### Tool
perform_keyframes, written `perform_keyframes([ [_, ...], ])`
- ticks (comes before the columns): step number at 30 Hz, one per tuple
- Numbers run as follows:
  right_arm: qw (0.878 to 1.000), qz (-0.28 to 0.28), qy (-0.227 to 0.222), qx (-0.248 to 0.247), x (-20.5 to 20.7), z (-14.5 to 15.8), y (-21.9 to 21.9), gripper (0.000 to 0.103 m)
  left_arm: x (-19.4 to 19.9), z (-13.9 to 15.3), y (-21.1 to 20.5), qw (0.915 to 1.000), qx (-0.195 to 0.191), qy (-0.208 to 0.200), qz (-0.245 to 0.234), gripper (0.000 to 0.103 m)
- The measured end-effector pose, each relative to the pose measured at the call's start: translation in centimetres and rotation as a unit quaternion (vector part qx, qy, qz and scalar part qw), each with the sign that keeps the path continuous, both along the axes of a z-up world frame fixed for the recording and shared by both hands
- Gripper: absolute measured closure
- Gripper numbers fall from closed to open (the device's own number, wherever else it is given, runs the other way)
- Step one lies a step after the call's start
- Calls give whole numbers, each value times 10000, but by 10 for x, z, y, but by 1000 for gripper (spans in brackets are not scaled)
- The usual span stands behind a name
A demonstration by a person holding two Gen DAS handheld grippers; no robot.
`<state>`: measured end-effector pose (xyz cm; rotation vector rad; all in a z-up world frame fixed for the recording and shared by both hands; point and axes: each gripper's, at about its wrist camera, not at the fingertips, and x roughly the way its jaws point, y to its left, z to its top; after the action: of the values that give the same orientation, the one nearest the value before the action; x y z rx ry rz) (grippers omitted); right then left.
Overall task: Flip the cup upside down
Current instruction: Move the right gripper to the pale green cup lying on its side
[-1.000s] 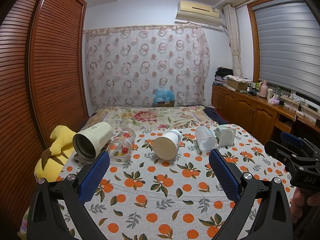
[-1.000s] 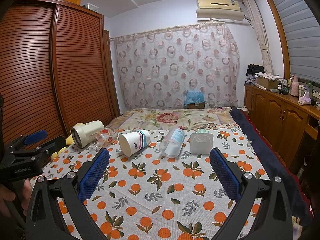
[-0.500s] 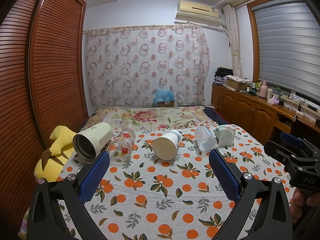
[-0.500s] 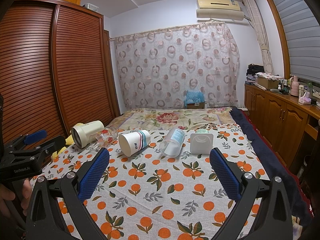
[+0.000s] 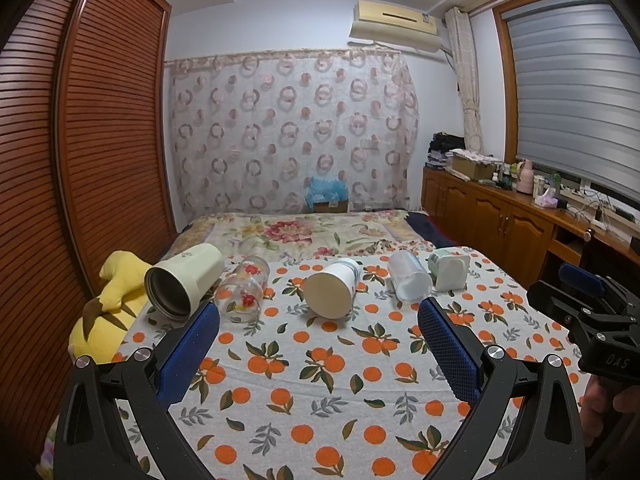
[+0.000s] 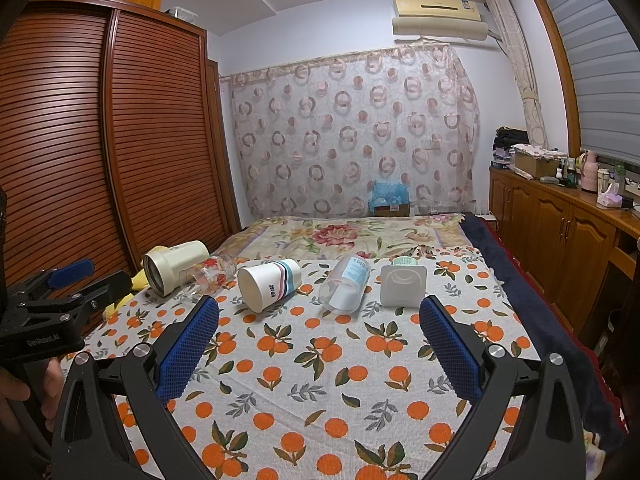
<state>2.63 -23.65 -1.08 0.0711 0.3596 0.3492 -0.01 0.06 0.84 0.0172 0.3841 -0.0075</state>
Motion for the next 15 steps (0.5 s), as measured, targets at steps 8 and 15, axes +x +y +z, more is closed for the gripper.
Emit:
perform_keyframes([
  [8,9999,54,140,-68,17,-6,1,2,21,-15,-6,9994,56,314,-156,8],
  [15,9983,163,497,-259,67,-13,-10,12,59,-33,-12,9967,282,607,-451,8],
])
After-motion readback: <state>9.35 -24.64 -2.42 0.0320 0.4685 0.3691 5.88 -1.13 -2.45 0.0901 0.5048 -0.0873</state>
